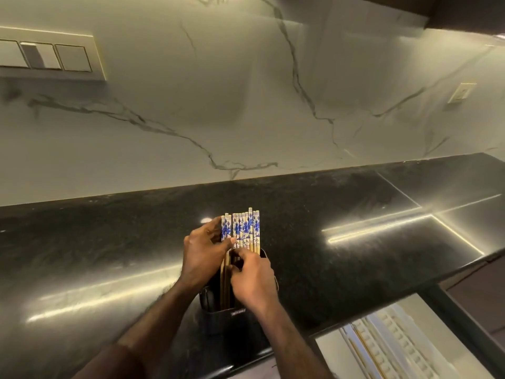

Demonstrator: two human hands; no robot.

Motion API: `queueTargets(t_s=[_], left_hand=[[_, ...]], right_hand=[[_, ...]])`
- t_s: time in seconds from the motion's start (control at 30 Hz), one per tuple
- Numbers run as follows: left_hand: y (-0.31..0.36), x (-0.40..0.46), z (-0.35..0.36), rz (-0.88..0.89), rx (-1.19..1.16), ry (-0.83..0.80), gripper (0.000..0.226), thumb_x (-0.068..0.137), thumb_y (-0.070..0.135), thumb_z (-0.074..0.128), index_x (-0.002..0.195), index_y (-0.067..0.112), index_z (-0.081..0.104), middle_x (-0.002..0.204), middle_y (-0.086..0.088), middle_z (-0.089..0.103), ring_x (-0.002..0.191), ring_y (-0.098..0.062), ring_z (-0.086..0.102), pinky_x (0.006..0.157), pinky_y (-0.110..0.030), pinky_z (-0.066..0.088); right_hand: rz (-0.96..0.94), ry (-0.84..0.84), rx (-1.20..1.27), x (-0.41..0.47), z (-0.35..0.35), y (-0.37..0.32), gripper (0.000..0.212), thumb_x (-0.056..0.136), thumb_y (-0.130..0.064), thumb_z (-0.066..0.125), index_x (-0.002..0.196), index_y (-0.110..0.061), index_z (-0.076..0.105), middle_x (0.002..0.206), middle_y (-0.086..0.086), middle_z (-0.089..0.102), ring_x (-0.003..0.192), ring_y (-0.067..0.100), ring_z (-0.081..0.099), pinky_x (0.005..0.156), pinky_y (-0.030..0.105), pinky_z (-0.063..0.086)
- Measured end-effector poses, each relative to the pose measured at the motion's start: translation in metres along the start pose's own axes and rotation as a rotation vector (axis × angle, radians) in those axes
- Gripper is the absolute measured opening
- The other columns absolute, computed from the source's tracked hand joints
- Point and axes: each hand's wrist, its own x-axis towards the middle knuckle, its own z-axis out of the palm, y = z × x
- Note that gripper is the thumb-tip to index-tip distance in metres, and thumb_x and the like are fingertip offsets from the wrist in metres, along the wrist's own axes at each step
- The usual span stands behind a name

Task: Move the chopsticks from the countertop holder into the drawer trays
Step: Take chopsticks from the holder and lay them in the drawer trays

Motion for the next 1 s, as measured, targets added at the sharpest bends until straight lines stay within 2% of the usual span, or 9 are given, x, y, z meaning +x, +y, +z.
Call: queueTargets(t_s=[0.1,0.17,0.23,0.3,0.4,0.5,0.67,0.87,1.0], left_hand=[[0.003,0.0,-0.002,-0.003,-0.04,0.023,0.053,0.074,0.003,0.079,0.088,0.051,0.06,0.075,0.04,0.066,0.078,0.012,0.068,0.065,-0.005,0.05],[0.001,0.001,-0.003,-0.021,-0.082,0.039,0.049,0.075,0.002,0.078,0.086,0.048,0.062,0.074,0.033,0.07,0.077,0.009,0.069,0.068,-0.01,0.055],[-0.002,0.002,-0.005,-0.041,-0.125,0.052,0.042,0.077,0.002,0.076,0.087,0.041,0.067,0.078,0.018,0.075,0.078,0.002,0.072,0.074,-0.022,0.059],[-0.004,0.002,-0.007,-0.049,-0.151,0.061,0.038,0.078,0.001,0.075,0.088,0.037,0.069,0.083,0.012,0.076,0.08,-0.002,0.072,0.077,-0.028,0.059],[-0.004,0.004,-0.011,-0.054,-0.176,0.059,0.039,0.076,0.0,0.076,0.085,0.036,0.069,0.079,0.017,0.076,0.078,-0.001,0.072,0.073,-0.021,0.058],[-0.001,0.004,-0.014,-0.052,-0.2,0.05,0.039,0.075,-0.002,0.076,0.085,0.035,0.069,0.079,0.02,0.075,0.078,-0.002,0.072,0.068,-0.013,0.056],[0.007,0.004,-0.017,-0.052,-0.242,0.072,0.035,0.074,-0.001,0.076,0.092,0.029,0.071,0.079,0.023,0.074,0.08,0.001,0.072,0.065,-0.008,0.053],[0.044,0.006,-0.026,-0.037,-0.408,-0.015,0.031,0.069,0.003,0.076,0.095,0.021,0.071,0.088,0.003,0.078,0.085,-0.011,0.074,0.067,-0.016,0.056],[0.089,0.011,-0.03,-0.012,-0.486,-0.104,0.034,0.063,0.015,0.076,0.097,0.017,0.072,0.09,-0.003,0.078,0.085,-0.017,0.074,0.064,-0.02,0.057]], right_hand=[[0.003,0.005,0.007,-0.001,0.002,-0.001,0.033,0.093,-0.019,0.059,0.125,-0.029,0.059,0.109,-0.006,0.067,0.091,0.007,0.063,0.08,0.028,0.057],[0.008,0.012,0.016,-0.001,0.003,-0.002,0.029,0.093,-0.021,0.06,0.121,-0.028,0.061,0.109,-0.006,0.067,0.093,0.007,0.063,0.081,0.029,0.057],[0.016,-0.004,0.04,0.0,0.003,-0.002,0.028,0.093,-0.022,0.061,0.12,-0.027,0.061,0.11,-0.006,0.067,0.096,0.007,0.064,0.084,0.03,0.057],[0.019,-0.021,0.057,0.0,0.003,-0.004,0.027,0.093,-0.023,0.062,0.12,-0.026,0.061,0.112,-0.006,0.068,0.099,0.007,0.064,0.087,0.032,0.057],[0.015,-0.02,0.054,0.001,0.003,-0.004,0.027,0.093,-0.024,0.062,0.12,-0.025,0.06,0.113,-0.006,0.067,0.101,0.007,0.063,0.088,0.029,0.055],[0.011,-0.004,0.042,0.001,0.001,-0.005,0.026,0.093,-0.023,0.062,0.119,-0.024,0.061,0.112,-0.007,0.067,0.096,0.005,0.063,0.082,0.023,0.055],[-0.005,-0.015,0.048,-0.001,-0.006,-0.008,0.019,0.092,-0.028,0.063,0.111,-0.022,0.065,0.106,-0.005,0.069,0.092,0.006,0.064,0.077,0.024,0.055],[-0.071,-0.159,0.228,-0.004,-0.019,-0.008,0.029,0.095,-0.028,0.06,0.123,-0.022,0.061,0.117,-0.004,0.068,0.101,0.007,0.063,0.09,0.029,0.053],[-0.114,-0.189,0.461,-0.012,-0.038,0.004,0.017,0.096,-0.024,0.057,0.106,-0.017,0.07,0.098,-0.001,0.074,0.092,0.012,0.069,0.089,0.035,0.055]])
